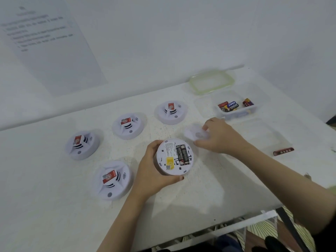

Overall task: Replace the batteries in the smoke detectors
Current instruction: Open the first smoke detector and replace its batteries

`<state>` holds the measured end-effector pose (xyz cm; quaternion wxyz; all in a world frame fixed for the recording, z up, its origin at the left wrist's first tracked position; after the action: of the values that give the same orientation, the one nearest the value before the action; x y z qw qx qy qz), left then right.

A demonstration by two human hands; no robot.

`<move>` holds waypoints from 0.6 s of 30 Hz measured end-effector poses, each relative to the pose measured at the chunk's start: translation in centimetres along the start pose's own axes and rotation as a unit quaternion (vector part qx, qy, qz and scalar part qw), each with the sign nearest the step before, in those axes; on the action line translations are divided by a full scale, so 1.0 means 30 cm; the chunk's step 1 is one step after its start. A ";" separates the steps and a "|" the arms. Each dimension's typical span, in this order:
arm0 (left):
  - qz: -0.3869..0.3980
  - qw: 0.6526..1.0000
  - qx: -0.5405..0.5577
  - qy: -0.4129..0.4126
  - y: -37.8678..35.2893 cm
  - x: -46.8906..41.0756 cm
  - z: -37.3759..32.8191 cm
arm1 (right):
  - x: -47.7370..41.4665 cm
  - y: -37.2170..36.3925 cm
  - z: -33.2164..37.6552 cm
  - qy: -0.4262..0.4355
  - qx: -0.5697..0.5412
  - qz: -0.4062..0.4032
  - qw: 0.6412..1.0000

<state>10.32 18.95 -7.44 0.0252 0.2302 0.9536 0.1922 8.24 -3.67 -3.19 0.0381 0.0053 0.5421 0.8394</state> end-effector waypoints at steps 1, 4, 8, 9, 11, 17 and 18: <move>0.001 1.000 0.000 0.000 0.000 0.000 0.001 | 0.006 -0.002 0.009 -0.004 -0.071 -0.019 0.997; 0.004 1.000 0.002 0.005 0.003 0.000 0.006 | 0.028 -0.017 0.045 0.046 -0.211 -0.049 0.975; 0.003 1.000 0.002 0.014 0.008 -0.003 0.018 | 0.073 -0.062 0.107 0.177 -0.165 -0.051 0.969; 0.001 1.000 0.000 0.015 0.009 -0.004 0.019 | 0.082 -0.075 0.116 0.191 -0.135 -0.047 0.971; -0.001 1.000 -0.003 0.015 0.010 -0.006 0.021 | 0.093 -0.091 0.128 0.202 -0.092 -0.037 0.974; -0.003 1.000 -0.007 0.021 0.014 -0.005 0.024 | 0.088 -0.099 0.135 0.193 -0.074 -0.034 0.978; -0.004 1.000 -0.008 0.020 0.015 -0.006 0.026 | 0.087 -0.100 0.138 0.191 -0.073 -0.035 0.978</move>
<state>10.77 19.51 -7.99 0.0087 0.2219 0.9533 0.2047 6.01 1.50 -4.31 -0.0368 -0.1772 0.4769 0.8601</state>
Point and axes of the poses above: each hand's wrist, its own x-axis away from the middle knuckle, its own y-axis out of the back of the hand, z = x × y, the point moved 2 cm from there along -x, towards the middle knuckle, and after that the axes turned 9 degrees about y, right-handed, at the moved point
